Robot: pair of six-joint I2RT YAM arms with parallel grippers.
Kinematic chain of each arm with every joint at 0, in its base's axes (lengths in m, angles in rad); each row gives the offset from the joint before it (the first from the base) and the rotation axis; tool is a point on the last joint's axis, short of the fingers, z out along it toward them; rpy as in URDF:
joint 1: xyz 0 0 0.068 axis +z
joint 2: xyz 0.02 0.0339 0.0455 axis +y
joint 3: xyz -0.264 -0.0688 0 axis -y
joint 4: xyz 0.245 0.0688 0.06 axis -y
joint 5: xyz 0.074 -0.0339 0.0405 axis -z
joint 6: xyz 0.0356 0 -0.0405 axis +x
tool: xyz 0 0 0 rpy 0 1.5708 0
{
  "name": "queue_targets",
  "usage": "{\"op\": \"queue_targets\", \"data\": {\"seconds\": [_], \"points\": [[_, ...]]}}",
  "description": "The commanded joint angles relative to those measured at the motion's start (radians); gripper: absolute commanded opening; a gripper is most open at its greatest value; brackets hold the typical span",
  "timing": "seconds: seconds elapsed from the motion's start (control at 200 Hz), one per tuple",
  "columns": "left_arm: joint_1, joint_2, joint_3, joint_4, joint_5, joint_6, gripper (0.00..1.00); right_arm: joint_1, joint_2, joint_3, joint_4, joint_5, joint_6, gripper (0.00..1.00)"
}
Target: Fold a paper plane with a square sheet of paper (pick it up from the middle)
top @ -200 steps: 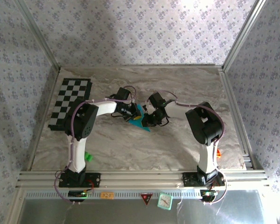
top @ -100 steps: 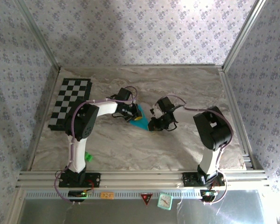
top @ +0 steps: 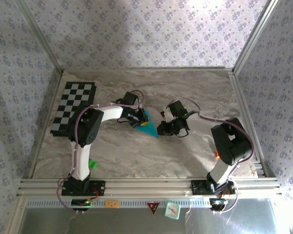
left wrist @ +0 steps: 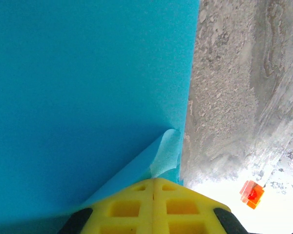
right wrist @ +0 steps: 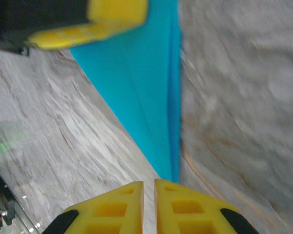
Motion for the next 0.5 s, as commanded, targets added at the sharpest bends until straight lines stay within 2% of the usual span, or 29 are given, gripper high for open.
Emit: {"op": "queue_targets", "data": {"seconds": [0.0, 0.26, 0.495], "points": [[0.013, 0.081, -0.037, -0.137, -0.154, 0.027, 0.07, 0.018, 0.079, 0.075, 0.037, 0.043, 0.038, 0.13], [0.015, 0.062, -0.024, -0.108, -0.121, 0.027, 0.07, 0.023, 0.178, 0.142, -0.008, 0.058, 0.020, 0.11], [0.013, -0.019, -0.004, -0.024, -0.067, 0.053, 0.09, 0.025, 0.222, 0.137, -0.100, 0.135, -0.006, 0.09]]}}
